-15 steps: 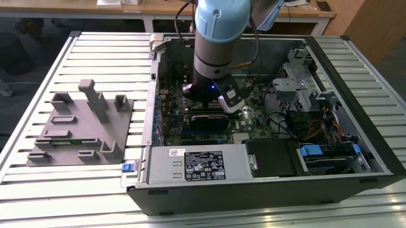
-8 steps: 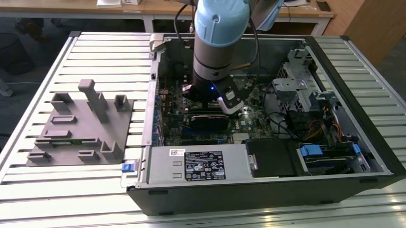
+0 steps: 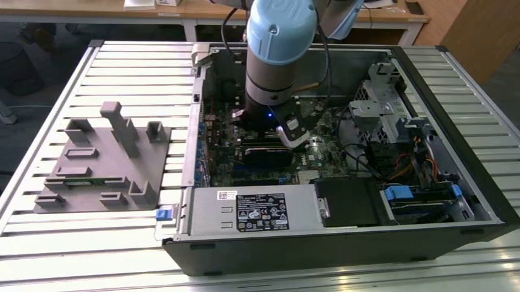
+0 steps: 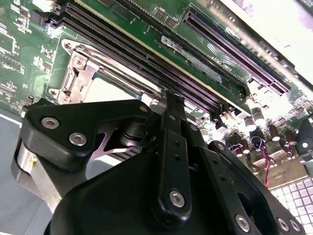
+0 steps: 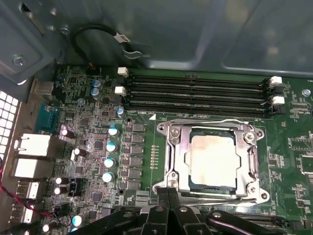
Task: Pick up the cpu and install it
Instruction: 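Install the second cpu locking lever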
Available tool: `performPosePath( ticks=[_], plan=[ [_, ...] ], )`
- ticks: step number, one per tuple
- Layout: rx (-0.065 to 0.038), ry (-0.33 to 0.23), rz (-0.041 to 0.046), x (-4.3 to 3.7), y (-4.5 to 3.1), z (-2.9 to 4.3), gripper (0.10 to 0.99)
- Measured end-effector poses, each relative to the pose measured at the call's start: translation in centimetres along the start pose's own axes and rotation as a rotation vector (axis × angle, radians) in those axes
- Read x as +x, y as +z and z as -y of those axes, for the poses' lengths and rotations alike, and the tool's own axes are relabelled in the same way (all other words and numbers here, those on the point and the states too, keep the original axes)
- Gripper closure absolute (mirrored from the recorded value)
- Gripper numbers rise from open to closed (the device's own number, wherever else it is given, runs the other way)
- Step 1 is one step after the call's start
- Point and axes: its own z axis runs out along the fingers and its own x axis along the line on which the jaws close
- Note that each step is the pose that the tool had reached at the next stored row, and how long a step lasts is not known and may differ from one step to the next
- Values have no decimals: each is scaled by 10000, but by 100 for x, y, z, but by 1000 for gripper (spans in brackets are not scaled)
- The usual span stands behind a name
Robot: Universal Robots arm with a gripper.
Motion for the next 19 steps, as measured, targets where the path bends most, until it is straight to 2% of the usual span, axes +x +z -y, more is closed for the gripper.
performPosePath(
  ticks=[9,14,19],
  plan=[
    [-249,-15,7,41,38,9,980],
    [-311,-21,8,61,56,13,980],
    [-320,-20,7,64,65,5,980]
  ],
)
